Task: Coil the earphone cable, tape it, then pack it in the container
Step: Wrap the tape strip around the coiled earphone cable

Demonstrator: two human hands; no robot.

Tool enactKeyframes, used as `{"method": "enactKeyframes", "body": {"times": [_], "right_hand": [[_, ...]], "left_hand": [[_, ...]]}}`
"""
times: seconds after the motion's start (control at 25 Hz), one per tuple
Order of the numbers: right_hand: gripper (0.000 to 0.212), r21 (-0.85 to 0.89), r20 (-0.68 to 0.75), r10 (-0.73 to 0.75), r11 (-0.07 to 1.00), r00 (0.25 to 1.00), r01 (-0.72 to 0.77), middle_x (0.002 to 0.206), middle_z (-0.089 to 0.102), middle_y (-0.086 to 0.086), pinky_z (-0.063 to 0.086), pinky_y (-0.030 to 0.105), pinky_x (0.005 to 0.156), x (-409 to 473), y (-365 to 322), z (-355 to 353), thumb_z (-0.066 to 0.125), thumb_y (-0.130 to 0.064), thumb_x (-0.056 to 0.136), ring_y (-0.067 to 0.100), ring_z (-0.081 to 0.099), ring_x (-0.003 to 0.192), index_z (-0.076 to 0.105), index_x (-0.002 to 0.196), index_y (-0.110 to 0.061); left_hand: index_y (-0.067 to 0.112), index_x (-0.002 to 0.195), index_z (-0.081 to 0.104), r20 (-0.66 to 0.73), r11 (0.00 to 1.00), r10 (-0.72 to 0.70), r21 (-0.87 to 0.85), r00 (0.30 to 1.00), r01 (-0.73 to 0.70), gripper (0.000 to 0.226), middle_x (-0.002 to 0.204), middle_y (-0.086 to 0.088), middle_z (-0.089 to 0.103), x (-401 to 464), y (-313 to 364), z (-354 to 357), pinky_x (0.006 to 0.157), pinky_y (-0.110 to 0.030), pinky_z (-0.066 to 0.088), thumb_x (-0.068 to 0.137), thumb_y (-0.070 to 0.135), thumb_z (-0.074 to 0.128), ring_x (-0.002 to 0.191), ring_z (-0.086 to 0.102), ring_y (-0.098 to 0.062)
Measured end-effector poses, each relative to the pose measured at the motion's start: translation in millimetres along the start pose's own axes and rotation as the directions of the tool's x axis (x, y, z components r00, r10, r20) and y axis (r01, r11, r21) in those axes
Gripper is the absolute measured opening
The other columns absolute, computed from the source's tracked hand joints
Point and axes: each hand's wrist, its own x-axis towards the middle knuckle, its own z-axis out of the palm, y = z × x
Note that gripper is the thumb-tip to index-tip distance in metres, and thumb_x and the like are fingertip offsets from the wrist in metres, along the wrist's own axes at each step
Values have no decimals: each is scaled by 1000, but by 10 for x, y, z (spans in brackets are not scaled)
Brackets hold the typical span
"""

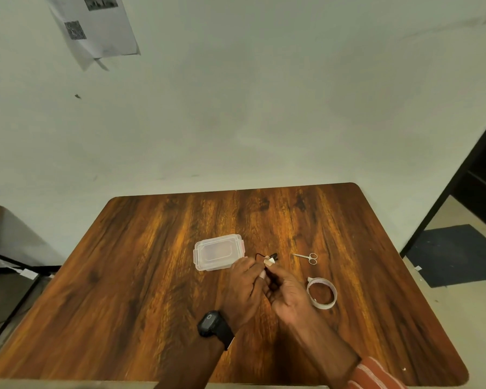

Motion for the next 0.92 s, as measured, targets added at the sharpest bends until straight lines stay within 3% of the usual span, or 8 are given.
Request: {"method": "enactKeyframes", "body": {"times": [0.16, 0.24, 0.36, 0.44, 0.6, 0.72, 0.8, 0.92], "right_hand": [[21, -36, -34, 12, 999, 999, -13, 75, 63, 13, 53, 21, 48, 47, -20, 19, 67, 3, 78, 14, 58, 56, 66, 99, 3], [19, -59, -23, 13, 998, 1000, -14, 75, 64, 12, 52, 21, 47, 64, -15, 8, 64, 3, 83, 14, 57, 57, 66, 102, 2], [15, -111, 4, 11, 994, 1000, -11, 76, 66, 7, 49, 19, 47, 115, -2, -10, 63, 0, 87, 12, 56, 61, 68, 100, -4], [16, -147, -5, 33, 989, 999, -33, 76, 66, 6, 49, 19, 46, 154, -6, 0, 66, -1, 85, 11, 56, 61, 68, 100, -5], [21, -166, -31, 43, 985, 999, -48, 78, 66, 10, 51, 20, 43, 238, -35, 19, 70, 6, 78, 14, 58, 57, 66, 97, -3], [19, -244, -47, -65, 969, 997, 52, 71, 68, 12, 51, 24, 42, 303, -57, 49, 68, 12, 78, 15, 61, 50, 63, 85, -4], [21, -288, -50, -132, 951, 990, 112, 72, 71, 13, 53, 29, 50, 340, -67, 59, 71, 12, 75, 19, 65, 56, 63, 81, -6], [22, -309, -15, -150, 941, 989, 138, 81, 72, 17, 54, 34, 63, 407, -84, 31, 72, 13, 74, 26, 66, 70, 63, 76, -8]], "left_hand": [[41, 138, 31, 25, 964, -196, -179, 980, 197, 40, 120, -8, 62, -74, 16, 52, 95, -39, 46, 100, 34, 35, 110, 58, -19], [38, 140, 26, 54, 949, -242, -194, 969, 248, 43, 122, -12, 61, -99, 17, 61, 96, -43, 48, 99, 40, 35, 111, 59, -22], [29, 140, 30, 65, 952, -214, -208, 975, 223, 42, 130, -3, 57, -115, 1, 38, 100, -37, 45, 99, 32, 37, 116, 56, -13], [40, 132, 33, 65, 962, -177, -198, 982, 187, 38, 126, 0, 59, -113, -4, -3, 99, -25, 43, 99, 23, 41, 113, 56, -8], [15, 111, 54, 47, 921, -290, -256, 956, 293, 14, 96, 19, 62, -50, 25, -34, 73, -7, 42, 100, 15, 47, 88, 60, 5], [12, 96, 58, 29, 793, -511, -370, 859, 485, 12, 84, 7, 65, 52, 31, 26, 62, -11, 44, 99, 21, 51, 76, 61, 1], [14, 89, 63, 64, 666, -630, -469, 774, 581, 12, 82, 0, 68, 119, -23, 88, 63, -16, 46, 96, 19, 56, 74, 63, -3], [9, 87, 73, 248, 283, -772, -690, 585, 666, 13, 89, -11, 74, 240, -97, 134, 73, -37, 54, 90, 11, 61, 83, 69, -23]]}}
